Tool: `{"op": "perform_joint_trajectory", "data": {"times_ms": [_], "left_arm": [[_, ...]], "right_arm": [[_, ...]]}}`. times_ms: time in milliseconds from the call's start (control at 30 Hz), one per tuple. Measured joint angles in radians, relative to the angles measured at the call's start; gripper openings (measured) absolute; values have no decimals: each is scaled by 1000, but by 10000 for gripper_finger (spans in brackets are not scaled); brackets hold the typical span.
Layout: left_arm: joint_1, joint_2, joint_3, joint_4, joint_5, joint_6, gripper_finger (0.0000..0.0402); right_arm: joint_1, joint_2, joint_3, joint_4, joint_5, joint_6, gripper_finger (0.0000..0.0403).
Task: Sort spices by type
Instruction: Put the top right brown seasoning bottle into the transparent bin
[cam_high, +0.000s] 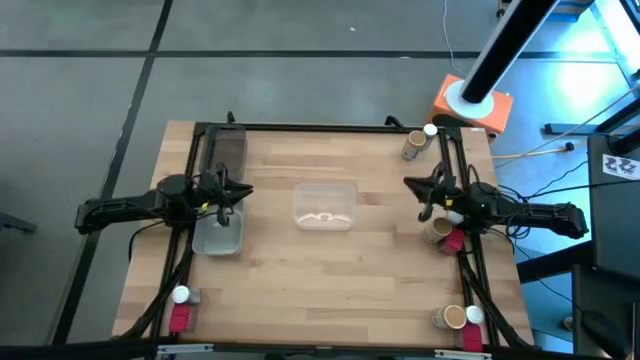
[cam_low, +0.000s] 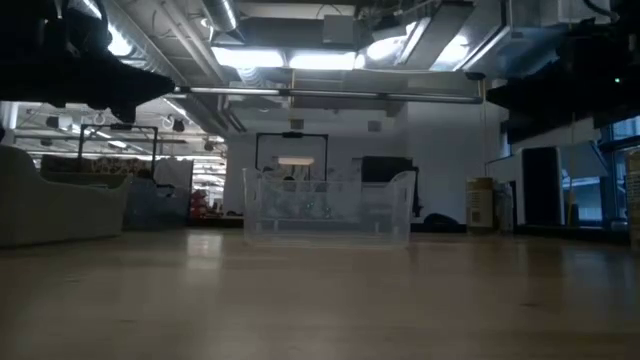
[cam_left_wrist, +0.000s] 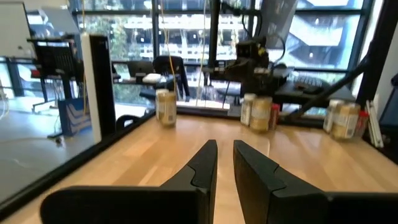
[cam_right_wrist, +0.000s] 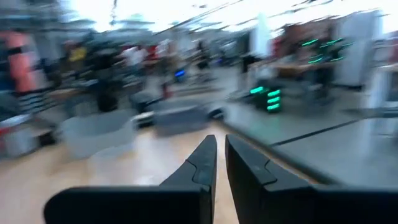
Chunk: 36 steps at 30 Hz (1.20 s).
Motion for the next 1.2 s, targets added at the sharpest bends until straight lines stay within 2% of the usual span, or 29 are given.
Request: {"op": "perform_joint_trajectory", "data": {"times_ms": [200, 333, 567, 733, 900, 1200], "left_arm": [[0, 0, 0, 85, 0, 2, 40], [0, 0, 0, 160, -47, 97, 40], [1, 0, 0, 283, -101, 268, 40], [1, 0, 0, 366, -102, 376, 40], [1, 0, 0, 390, -98, 448, 40], [1, 0, 0, 444, -97, 490, 40]], "right_arm": [[0, 21, 40, 30, 177, -164, 35], [0, 78, 93, 30, 262, -198, 35], [0, 234, 238, -23, 401, -325, 35], [-23, 384, 404, -157, 466, -381, 35], [-152, 551, 585, -325, 460, -402, 35], [-459, 847, 908, -701, 248, -402, 35]]}}
